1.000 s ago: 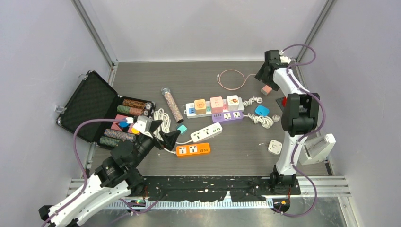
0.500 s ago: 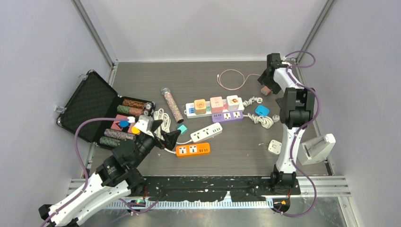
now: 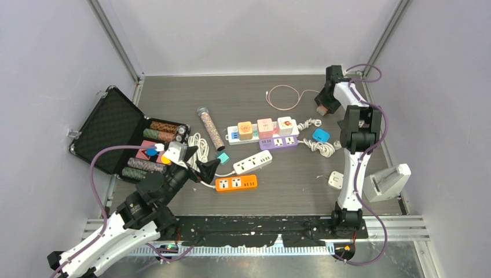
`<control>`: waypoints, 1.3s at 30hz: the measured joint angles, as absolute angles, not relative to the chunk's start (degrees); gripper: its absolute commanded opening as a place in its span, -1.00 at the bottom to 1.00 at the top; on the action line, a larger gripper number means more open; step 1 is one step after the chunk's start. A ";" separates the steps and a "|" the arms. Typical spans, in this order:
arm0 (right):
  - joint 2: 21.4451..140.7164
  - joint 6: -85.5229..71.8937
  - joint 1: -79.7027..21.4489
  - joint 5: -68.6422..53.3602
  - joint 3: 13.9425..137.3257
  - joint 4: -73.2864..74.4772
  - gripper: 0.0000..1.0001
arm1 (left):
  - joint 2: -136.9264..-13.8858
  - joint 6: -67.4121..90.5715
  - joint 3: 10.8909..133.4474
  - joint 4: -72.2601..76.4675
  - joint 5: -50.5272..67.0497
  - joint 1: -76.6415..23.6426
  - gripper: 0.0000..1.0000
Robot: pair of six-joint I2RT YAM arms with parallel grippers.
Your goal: Insert the plug
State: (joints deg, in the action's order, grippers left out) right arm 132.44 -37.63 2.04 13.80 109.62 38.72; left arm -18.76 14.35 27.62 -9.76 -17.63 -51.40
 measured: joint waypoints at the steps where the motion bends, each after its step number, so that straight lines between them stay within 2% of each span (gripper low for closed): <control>1: 132.49 -37.63 2.04 13.50 109.47 38.76 0.06 | -18.50 14.35 27.62 -9.76 -17.65 -51.40 0.99; 3: 132.49 -37.56 2.02 13.23 109.12 38.72 -0.32 | -17.93 14.35 27.62 -9.76 -17.85 -51.40 0.99; 5: 132.49 -37.39 2.00 13.06 108.97 38.54 -0.56 | -17.45 14.37 27.62 -9.76 -17.96 -51.40 0.99; 7: 132.44 -37.17 2.00 12.49 108.73 37.95 -0.63 | -17.28 14.41 27.62 -9.74 -17.96 -51.40 0.99; 13: 127.24 -35.11 1.69 8.47 100.07 32.32 -0.64 | -17.41 15.20 27.86 -10.44 -17.89 -51.40 0.99; 20: 108.14 -35.29 -0.69 -0.89 80.99 23.24 -0.63 | -19.20 17.85 29.08 -11.38 -18.26 -51.40 0.99; 26: 96.07 -35.94 -6.28 -4.23 76.38 14.66 -0.63 | -21.61 19.92 29.08 -11.00 -18.22 -51.40 0.99; 33: 91.90 -35.05 -14.66 -3.88 72.53 8.67 -0.63 | -25.12 21.71 29.71 -9.13 -16.47 -51.40 0.87; 39: 90.54 -28.88 -22.13 0.51 68.58 4.25 -0.64 | -30.15 23.68 32.34 -7.03 -14.33 -51.40 0.87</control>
State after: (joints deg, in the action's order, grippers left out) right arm 90.54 -28.88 -22.13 0.51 68.58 4.25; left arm -30.15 23.68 32.34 -7.03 -14.33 -51.40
